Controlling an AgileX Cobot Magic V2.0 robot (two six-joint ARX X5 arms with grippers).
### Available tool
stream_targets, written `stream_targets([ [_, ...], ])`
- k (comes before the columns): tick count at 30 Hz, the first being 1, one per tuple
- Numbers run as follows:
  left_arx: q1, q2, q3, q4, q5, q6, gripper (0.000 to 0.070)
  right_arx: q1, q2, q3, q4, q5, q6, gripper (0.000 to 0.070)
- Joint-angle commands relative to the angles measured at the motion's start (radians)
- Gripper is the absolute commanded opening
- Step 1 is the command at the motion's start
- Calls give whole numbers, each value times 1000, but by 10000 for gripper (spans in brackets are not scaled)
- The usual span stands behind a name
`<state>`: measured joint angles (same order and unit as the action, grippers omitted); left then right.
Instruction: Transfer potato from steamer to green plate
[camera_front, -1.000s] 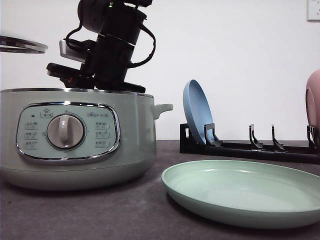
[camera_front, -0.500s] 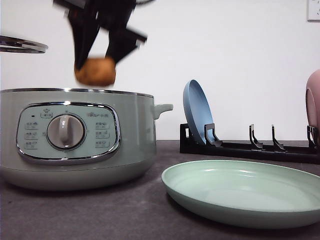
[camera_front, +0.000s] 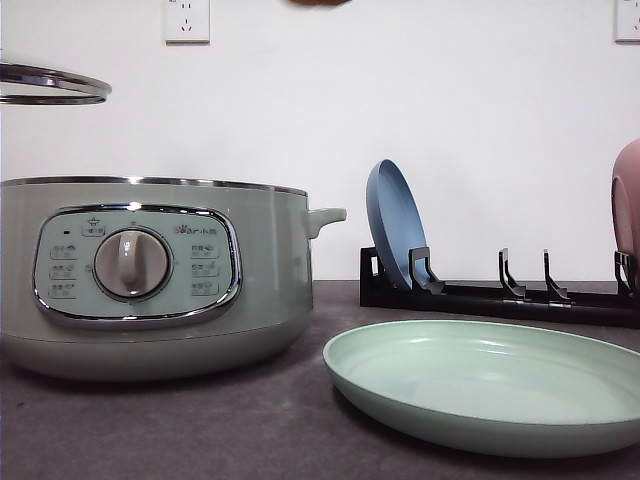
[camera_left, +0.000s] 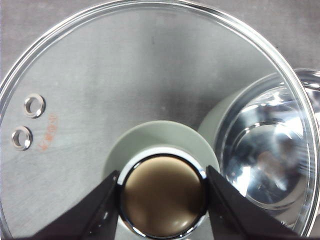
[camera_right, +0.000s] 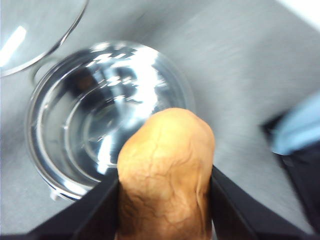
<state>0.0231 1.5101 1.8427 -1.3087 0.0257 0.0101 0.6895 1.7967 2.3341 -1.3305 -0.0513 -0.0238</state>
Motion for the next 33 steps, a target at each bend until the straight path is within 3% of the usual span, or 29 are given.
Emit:
stream_targets([
  [1,-8,-8,31,30,2,8,3,-12,-52,-29,-1,0,-11,127],
  [5,-29,-8,31,33,12,8,3,-66,-225,-237,35,-1,-11,127],
  [13,-92,-8,31,38,51,5,3,-110,-570,-710,236,-35,2,127],
  [22,-184,-8,31,38,53,5,3,-111,-805,-1166,497,-38,158,127],
  [33,-250,-8,31,43,53,6,3,-103,-816,-1565,829,-53,364,127],
])
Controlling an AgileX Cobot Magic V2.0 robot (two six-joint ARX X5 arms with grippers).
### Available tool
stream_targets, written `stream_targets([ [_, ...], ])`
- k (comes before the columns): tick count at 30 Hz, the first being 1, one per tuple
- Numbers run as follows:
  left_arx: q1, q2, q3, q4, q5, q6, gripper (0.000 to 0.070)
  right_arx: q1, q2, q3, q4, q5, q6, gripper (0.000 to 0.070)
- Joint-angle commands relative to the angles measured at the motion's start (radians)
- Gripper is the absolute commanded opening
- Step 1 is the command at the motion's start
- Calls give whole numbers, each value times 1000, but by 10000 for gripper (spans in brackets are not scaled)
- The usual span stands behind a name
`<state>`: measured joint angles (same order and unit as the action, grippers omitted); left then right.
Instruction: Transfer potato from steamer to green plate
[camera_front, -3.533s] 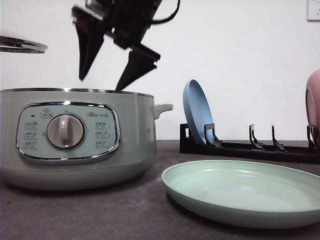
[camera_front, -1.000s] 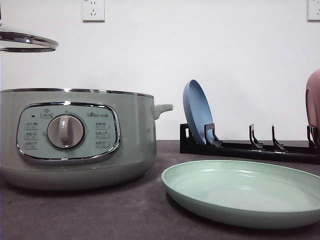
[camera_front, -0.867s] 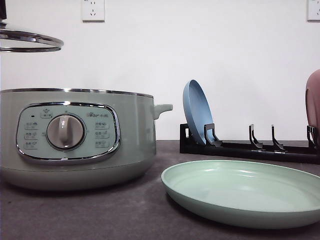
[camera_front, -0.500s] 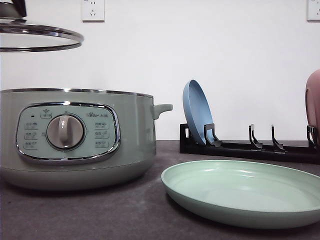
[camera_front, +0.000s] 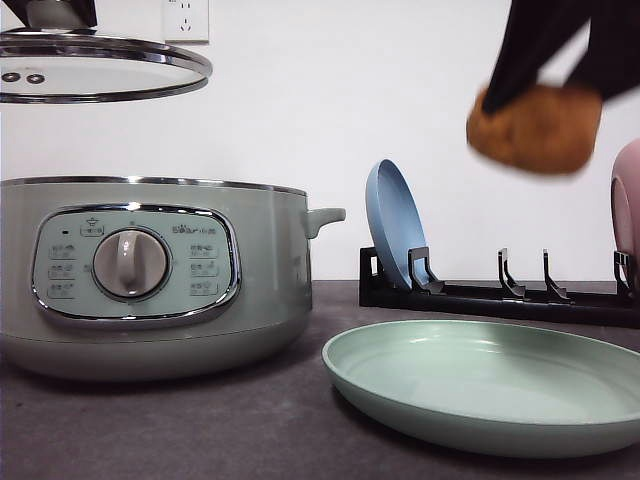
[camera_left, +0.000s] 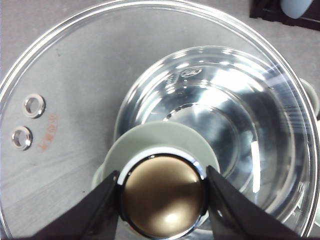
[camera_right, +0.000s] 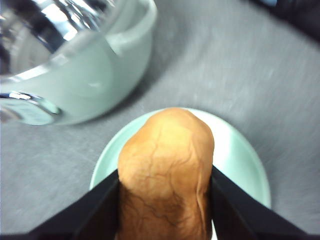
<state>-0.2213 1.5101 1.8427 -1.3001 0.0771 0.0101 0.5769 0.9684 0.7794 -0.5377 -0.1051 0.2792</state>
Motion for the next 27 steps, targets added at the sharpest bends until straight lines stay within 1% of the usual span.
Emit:
stream_targets([
  [1,-8,-8,31,35,2,5,3,10,16,-42,71,4,78,127],
  [4,-17,-8,31,36,2,5,3,10,39,-117,162,4,117,127],
  [7,-25,-8,31,37,2,6,3,10,83,-167,236,4,138,127],
  [15,-36,-8,31,37,2,6,3,19,237,-177,318,0,139,132],
  [19,-41,-8,31,37,2,6,3,27,296,-177,325,1,139,150],
  [21,-41,-8,31,37,2,6,3,31,316,-177,323,1,139,186],
  [25,-47,-8,31,37,2,6,3,39,332,-177,321,1,139,328],
  [27,-49,-8,31,37,2,6,3,43,331,-177,319,1,139,364],
])
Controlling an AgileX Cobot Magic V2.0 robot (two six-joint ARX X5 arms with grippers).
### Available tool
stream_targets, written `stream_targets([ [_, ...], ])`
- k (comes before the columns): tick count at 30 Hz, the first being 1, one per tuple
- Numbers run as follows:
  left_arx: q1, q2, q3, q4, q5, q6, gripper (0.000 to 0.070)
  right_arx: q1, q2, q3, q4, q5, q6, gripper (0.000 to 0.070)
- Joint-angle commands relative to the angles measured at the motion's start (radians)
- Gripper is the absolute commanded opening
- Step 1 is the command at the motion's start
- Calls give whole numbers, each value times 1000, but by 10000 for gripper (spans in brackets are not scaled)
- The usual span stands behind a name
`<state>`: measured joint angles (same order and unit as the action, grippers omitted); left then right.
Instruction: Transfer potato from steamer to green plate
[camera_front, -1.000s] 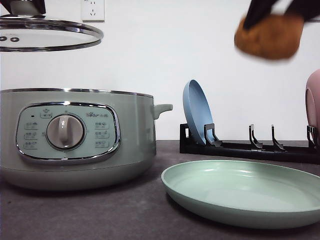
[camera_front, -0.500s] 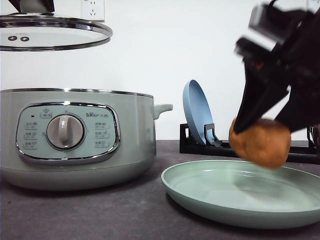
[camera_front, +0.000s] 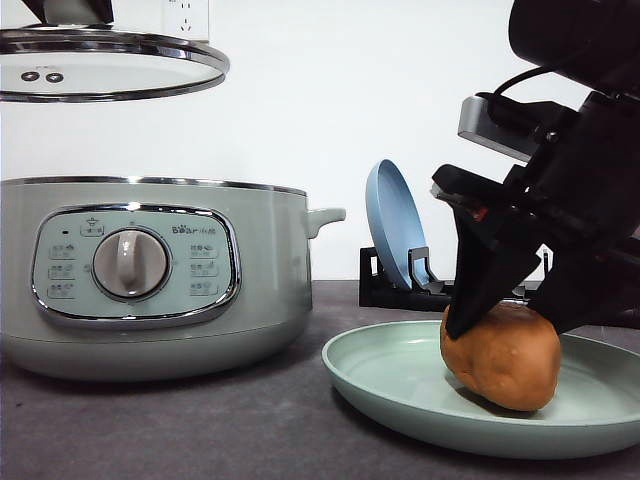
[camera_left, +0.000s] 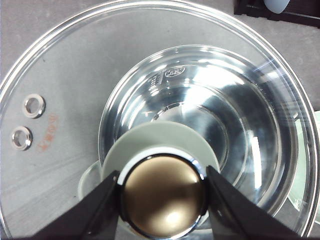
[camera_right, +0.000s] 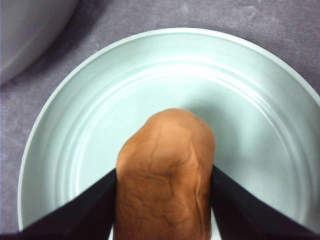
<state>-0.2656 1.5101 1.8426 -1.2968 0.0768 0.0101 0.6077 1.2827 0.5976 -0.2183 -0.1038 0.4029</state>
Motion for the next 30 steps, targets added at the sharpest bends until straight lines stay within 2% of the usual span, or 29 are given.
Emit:
stream_targets([
  [1,-5,-8,31,34,2,6,3,12,16,5,0,0,15,375],
  [8,-19,-8,31,33,2,6,3,9,-13,10,0,1,15,584],
  [14,-50,-8,30,32,2,5,3,9,-104,52,-36,41,-3,592],
  [23,-104,14,30,38,2,5,3,9,-268,225,-209,105,-106,592],
  [30,-131,87,30,40,2,5,3,9,-356,321,-255,137,-155,592],
])
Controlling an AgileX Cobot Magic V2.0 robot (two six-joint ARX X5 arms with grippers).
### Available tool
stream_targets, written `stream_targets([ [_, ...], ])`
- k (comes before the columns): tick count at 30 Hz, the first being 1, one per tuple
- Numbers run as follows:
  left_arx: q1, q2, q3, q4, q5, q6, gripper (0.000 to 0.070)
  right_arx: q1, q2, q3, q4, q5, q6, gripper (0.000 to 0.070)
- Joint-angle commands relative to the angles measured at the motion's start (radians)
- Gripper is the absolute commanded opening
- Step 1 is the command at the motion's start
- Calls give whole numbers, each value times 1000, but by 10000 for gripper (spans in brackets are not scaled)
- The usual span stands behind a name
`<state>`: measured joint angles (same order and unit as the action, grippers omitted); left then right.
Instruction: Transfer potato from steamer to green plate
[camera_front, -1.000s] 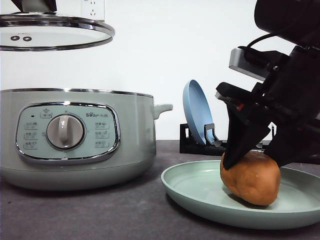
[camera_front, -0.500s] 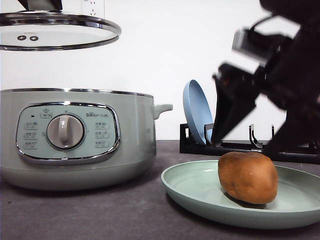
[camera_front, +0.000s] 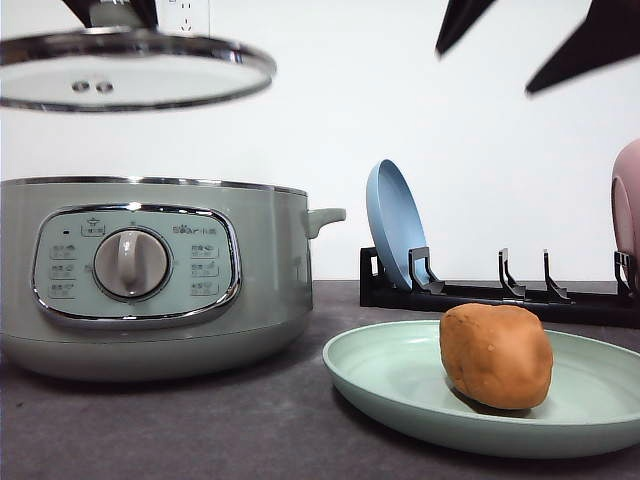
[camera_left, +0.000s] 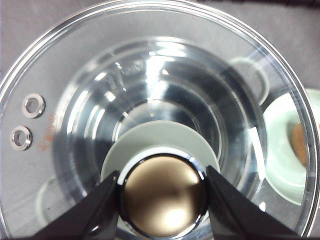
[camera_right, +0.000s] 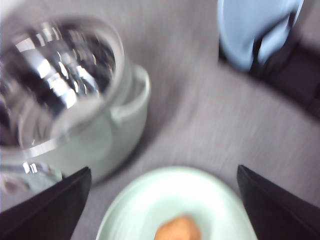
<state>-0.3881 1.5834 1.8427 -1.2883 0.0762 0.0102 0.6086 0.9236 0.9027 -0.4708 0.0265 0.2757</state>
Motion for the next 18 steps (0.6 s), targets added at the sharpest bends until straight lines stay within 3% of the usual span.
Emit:
stream_targets([
  [1,-13,24,30,32,3,6,3,8,-7,23,-8,8,-29,592],
  [18,-34,161,30,57,3,21,3,8,-32,28,-84,8,-42,592],
])
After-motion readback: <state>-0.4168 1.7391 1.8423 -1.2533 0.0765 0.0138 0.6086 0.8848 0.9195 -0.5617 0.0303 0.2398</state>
